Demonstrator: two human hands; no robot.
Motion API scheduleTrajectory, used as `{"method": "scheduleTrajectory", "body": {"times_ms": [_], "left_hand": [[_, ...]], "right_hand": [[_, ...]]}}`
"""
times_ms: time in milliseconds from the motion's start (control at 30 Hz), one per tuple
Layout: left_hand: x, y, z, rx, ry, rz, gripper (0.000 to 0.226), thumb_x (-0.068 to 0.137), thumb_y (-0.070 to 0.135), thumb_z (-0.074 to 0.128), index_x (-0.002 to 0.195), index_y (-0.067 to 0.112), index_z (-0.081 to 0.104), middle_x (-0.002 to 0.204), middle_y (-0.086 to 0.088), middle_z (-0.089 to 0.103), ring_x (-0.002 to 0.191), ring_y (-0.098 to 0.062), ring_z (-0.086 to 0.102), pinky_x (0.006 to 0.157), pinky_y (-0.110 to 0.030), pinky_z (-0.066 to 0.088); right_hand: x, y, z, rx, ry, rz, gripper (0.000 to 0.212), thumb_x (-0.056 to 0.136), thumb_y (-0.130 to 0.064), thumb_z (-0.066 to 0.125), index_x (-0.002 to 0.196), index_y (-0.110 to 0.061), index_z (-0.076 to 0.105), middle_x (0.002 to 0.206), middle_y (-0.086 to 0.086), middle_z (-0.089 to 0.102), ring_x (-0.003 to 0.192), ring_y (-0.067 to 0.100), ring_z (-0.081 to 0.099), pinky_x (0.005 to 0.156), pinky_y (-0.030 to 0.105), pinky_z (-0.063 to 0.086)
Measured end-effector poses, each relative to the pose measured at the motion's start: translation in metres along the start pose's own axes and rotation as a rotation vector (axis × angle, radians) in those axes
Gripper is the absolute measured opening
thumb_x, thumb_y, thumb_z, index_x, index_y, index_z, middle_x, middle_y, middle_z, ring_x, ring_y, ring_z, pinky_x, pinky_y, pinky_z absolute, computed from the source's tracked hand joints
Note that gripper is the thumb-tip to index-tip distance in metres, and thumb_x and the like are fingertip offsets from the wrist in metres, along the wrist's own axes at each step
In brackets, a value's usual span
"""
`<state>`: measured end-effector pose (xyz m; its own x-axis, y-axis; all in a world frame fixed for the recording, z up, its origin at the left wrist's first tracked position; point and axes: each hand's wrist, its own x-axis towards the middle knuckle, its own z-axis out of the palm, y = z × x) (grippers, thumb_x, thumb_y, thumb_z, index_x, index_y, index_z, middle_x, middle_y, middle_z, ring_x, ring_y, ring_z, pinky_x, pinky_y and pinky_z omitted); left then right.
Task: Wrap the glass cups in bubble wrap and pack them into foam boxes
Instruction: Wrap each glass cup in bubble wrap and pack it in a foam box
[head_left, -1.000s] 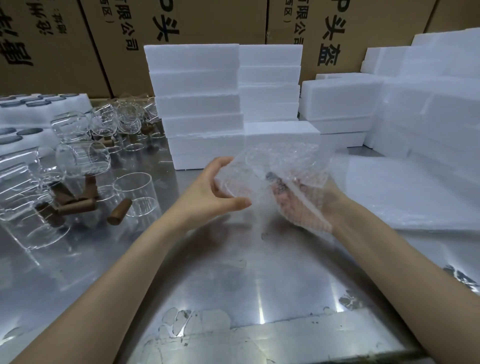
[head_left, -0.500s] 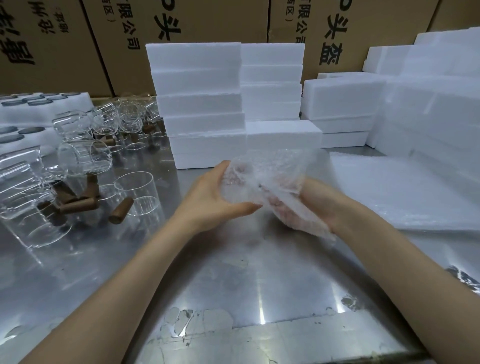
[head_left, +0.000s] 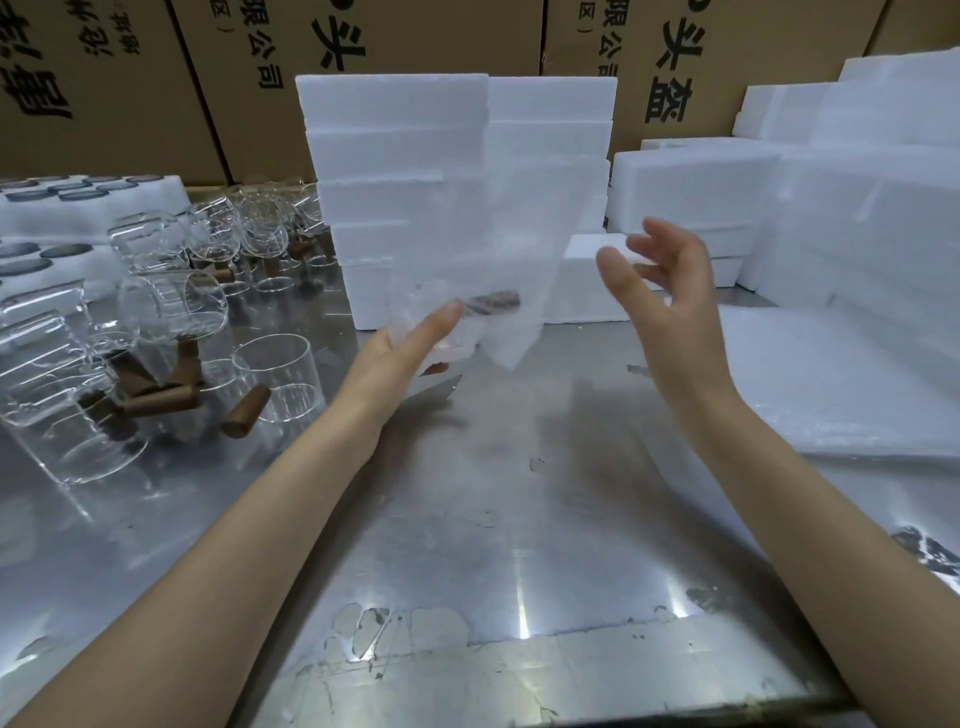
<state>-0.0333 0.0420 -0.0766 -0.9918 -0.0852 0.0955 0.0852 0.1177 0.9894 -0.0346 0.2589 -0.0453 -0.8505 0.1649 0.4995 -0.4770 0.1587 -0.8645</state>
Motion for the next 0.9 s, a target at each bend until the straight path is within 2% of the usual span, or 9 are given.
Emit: {"method": "scheduleTrajectory", "body": {"times_ms": [100, 167, 267, 333, 433, 600, 700, 767, 900], "left_hand": [[-0.003, 0.000, 0.004, -0.074, -0.190, 0.018, 0.075, 0.069, 0.070, 0.068, 0.125, 0.020, 0.063, 0.122, 0.001, 0.067, 0.116, -0.020, 0.062, 0.110, -0.044, 0.037], [-0.004, -0.002, 0.007, -0.081, -0.292, 0.088, 0.060, 0.077, 0.058, 0.068, 0.121, 0.017, 0.064, 0.120, -0.006, 0.068, 0.115, -0.026, 0.062, 0.108, -0.046, 0.038], [-0.005, -0.007, 0.008, -0.011, -0.377, 0.115, 0.059, 0.071, 0.044, 0.075, 0.121, 0.016, 0.062, 0.117, 0.000, 0.069, 0.113, -0.019, 0.063, 0.096, -0.031, 0.048], [-0.006, -0.007, 0.008, 0.068, -0.407, 0.106, 0.058, 0.067, 0.041, 0.079, 0.119, 0.025, 0.061, 0.113, 0.011, 0.070, 0.108, -0.006, 0.065, 0.082, -0.013, 0.049], [-0.007, -0.006, 0.010, 0.176, -0.413, 0.114, 0.052, 0.067, 0.043, 0.081, 0.114, 0.031, 0.062, 0.104, 0.022, 0.071, 0.098, 0.004, 0.065, 0.074, -0.006, 0.046], [-0.010, -0.007, 0.019, 0.373, -0.416, 0.175, 0.036, 0.061, 0.046, 0.084, 0.090, 0.032, 0.070, 0.085, 0.020, 0.072, 0.083, 0.004, 0.067, 0.075, -0.014, 0.046], [-0.011, -0.009, 0.023, 0.515, -0.372, 0.188, 0.023, 0.065, 0.046, 0.085, 0.063, 0.030, 0.070, 0.060, 0.017, 0.066, 0.054, 0.000, 0.060, 0.052, -0.014, 0.041], [-0.011, -0.010, 0.024, 0.566, -0.317, 0.175, 0.039, 0.061, 0.052, 0.085, 0.075, 0.018, 0.071, 0.072, 0.009, 0.070, 0.065, -0.007, 0.064, 0.060, -0.023, 0.044], [-0.016, -0.008, 0.026, 0.487, -0.300, 0.243, 0.049, 0.061, 0.043, 0.088, 0.098, 0.045, 0.055, 0.099, 0.023, 0.064, 0.091, 0.016, 0.056, 0.074, -0.003, 0.042]], "right_hand": [[-0.005, 0.001, 0.004, 0.013, -0.250, 0.173, 0.094, 0.061, -0.060, 0.064, 0.142, -0.030, 0.027, 0.134, -0.010, 0.048, 0.121, 0.001, 0.049, 0.088, 0.015, 0.040], [-0.008, 0.002, 0.006, 0.047, -0.321, 0.191, 0.079, 0.059, -0.054, 0.069, 0.128, -0.028, 0.040, 0.113, -0.014, 0.061, 0.101, -0.011, 0.059, 0.076, 0.006, 0.042], [-0.004, 0.005, 0.007, 0.031, -0.201, 0.154, 0.038, 0.074, -0.031, 0.077, 0.102, -0.009, 0.066, 0.087, -0.005, 0.071, 0.081, 0.004, 0.066, 0.076, 0.019, 0.048], [0.000, 0.006, 0.002, 0.045, -0.129, 0.111, 0.007, 0.080, -0.015, 0.073, 0.079, -0.012, 0.066, 0.065, -0.014, 0.066, 0.061, -0.002, 0.059, 0.063, 0.013, 0.044], [0.000, 0.006, 0.000, 0.091, -0.119, 0.031, 0.020, 0.083, -0.015, 0.072, 0.069, -0.023, 0.059, 0.050, -0.022, 0.056, 0.049, -0.008, 0.051, 0.051, 0.007, 0.038], [-0.003, 0.003, 0.004, 0.133, -0.184, 0.060, 0.009, 0.080, -0.019, 0.074, 0.077, -0.025, 0.067, 0.062, -0.016, 0.064, 0.058, 0.000, 0.058, 0.054, 0.015, 0.045], [-0.002, 0.001, 0.003, 0.323, -0.284, 0.143, 0.021, 0.072, -0.024, 0.076, 0.092, -0.021, 0.070, 0.079, -0.008, 0.070, 0.069, 0.008, 0.064, 0.060, 0.020, 0.052], [0.000, 0.000, 0.002, 0.429, -0.326, 0.199, 0.032, 0.072, -0.023, 0.072, 0.103, -0.019, 0.068, 0.092, -0.006, 0.072, 0.077, 0.008, 0.067, 0.067, 0.019, 0.054], [-0.002, 0.001, 0.005, 0.516, -0.402, 0.262, 0.033, 0.086, 0.000, 0.059, 0.116, -0.015, 0.062, 0.108, 0.002, 0.071, 0.095, 0.018, 0.069, 0.078, 0.024, 0.056]]}}
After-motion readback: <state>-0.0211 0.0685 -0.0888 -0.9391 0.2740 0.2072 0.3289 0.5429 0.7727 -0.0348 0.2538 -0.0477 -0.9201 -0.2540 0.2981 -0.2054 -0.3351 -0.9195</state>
